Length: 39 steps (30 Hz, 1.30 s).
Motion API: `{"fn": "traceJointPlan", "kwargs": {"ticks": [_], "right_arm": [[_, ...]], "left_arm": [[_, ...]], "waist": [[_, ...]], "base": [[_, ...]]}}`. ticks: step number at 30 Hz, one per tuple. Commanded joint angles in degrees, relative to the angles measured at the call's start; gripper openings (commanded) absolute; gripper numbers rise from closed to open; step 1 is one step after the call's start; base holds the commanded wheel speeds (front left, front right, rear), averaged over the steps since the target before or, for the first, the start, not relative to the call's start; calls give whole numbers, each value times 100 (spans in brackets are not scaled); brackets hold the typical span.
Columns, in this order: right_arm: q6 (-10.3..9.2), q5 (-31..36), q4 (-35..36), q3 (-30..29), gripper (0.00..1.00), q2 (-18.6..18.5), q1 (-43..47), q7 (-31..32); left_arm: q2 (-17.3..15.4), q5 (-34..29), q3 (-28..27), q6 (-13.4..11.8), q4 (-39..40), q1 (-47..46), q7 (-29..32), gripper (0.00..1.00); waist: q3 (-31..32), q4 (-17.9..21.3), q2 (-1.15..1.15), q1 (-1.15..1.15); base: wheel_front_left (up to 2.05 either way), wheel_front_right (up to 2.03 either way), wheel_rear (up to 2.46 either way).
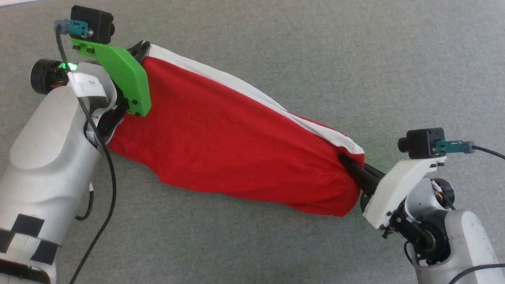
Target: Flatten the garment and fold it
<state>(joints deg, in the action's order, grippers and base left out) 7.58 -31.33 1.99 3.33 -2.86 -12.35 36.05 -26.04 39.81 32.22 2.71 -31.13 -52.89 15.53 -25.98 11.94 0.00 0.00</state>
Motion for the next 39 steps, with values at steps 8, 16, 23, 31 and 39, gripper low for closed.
{"fn": "traceJointPlan", "kwargs": {"ticks": [8, 16, 23, 31, 39], "right_arm": [[-9, -123, -125, 312, 41, -2, -169, -172], [-9, 37, 248, 147, 100, -2, 131, -424], [-9, 1230, 1097, -376, 100, -2, 814, -92], [-9, 1682, 1685, -96, 100, -2, 1469, 785], [-9, 1858, 834, 73, 100, -2, 1036, 730]], "left_arm": [[50, -125, -3, 68, -604, -275, -354, 0], [162, -66, -257, 143, -627, -342, -1452, 100], [-148, -356, -262, -16, -24, 347, -2447, 100], [-766, -428, -460, -750, 1364, 2197, -2866, 100], [-937, -109, -745, -1481, 2532, 3625, -2875, 100]], "waist": [[-271, 160, 0, 0], [57, -80, 0, 0], [717, -360, 0, 0], [1179, -621, 0, 0], [1160, -940, 0, 0]], "base": [[0, 0, 0], [0, 0, 0], [0, 0, 0], [0, 0, 0], [0, 0, 0]]}}
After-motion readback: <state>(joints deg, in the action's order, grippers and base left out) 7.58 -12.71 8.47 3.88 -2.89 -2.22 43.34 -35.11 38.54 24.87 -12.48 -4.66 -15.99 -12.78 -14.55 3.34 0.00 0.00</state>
